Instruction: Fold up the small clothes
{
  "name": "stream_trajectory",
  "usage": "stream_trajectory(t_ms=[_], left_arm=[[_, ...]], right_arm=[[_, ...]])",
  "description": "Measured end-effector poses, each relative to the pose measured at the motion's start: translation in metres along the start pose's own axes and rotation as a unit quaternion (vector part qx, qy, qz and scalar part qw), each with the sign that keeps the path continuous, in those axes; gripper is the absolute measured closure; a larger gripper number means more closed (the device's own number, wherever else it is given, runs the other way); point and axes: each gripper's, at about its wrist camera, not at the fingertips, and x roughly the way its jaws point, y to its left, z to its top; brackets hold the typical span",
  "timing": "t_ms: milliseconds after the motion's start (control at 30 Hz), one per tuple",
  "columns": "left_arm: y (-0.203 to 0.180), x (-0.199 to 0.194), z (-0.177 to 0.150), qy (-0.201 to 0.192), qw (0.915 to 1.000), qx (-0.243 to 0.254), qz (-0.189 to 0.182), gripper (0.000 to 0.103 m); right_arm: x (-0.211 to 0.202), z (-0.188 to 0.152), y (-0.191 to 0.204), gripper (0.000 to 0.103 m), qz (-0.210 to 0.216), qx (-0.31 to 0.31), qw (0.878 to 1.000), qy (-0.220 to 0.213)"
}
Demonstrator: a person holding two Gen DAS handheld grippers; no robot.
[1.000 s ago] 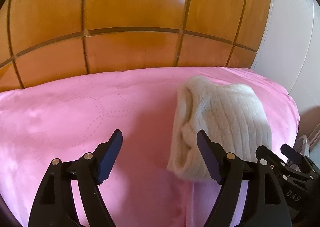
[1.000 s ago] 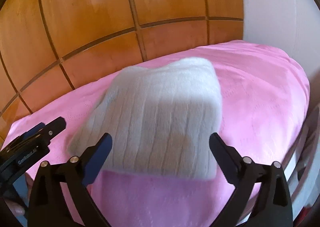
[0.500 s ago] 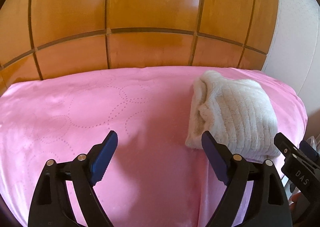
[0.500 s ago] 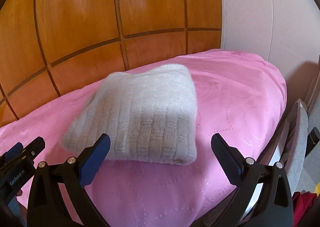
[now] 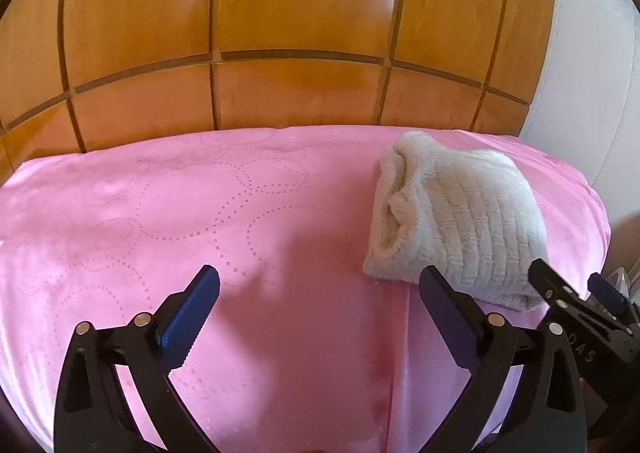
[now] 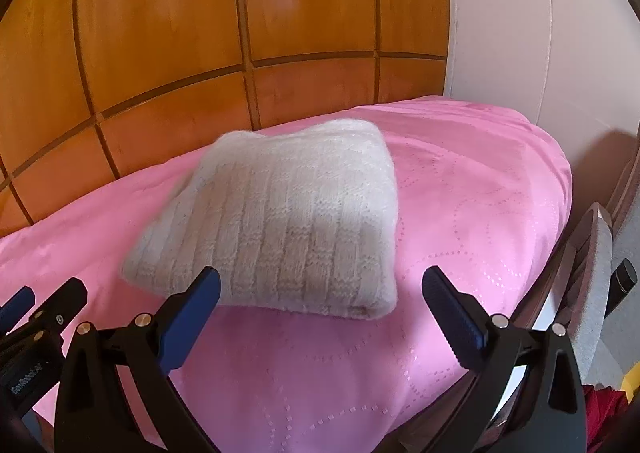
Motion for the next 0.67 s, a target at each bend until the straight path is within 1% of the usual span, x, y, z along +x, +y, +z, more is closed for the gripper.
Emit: stream_trajectory(t_ms=[200, 300, 433, 467, 667], left_arm=[[0.001, -0.004, 0.001, 0.000, 1.0000, -0.003, -0.009, 0.004], [0.002, -0.006, 0.001, -0.013, 0.9999, 0.000, -0.010, 0.004], [0.004, -0.004, 0.001, -0.004, 1.0000, -0.002, -0.004, 0.004], [0.005, -0.003, 0.001, -0.003, 1.0000, -0.003, 0.003, 0.004], [0.011, 0.000, 0.000, -0.001, 0.9998, -0.011, 0.016, 0.004]], right_arm=[[0.000, -0.002, 0.003, 0.002, 0.004, -0.007, 1.000, 0.001], [0.001, -0.005, 0.005, 0.002, 0.009, -0.010, 1.000, 0.006], [0.004, -0.005, 0.005, 0.002, 0.012, -0.011, 1.000, 0.010], [0.004, -0.004, 0.004, 0.002, 0.014, -0.009, 1.000, 0.010], [0.006, -0.002, 0.002, 0.002, 0.020, -0.003, 1.000, 0.009]])
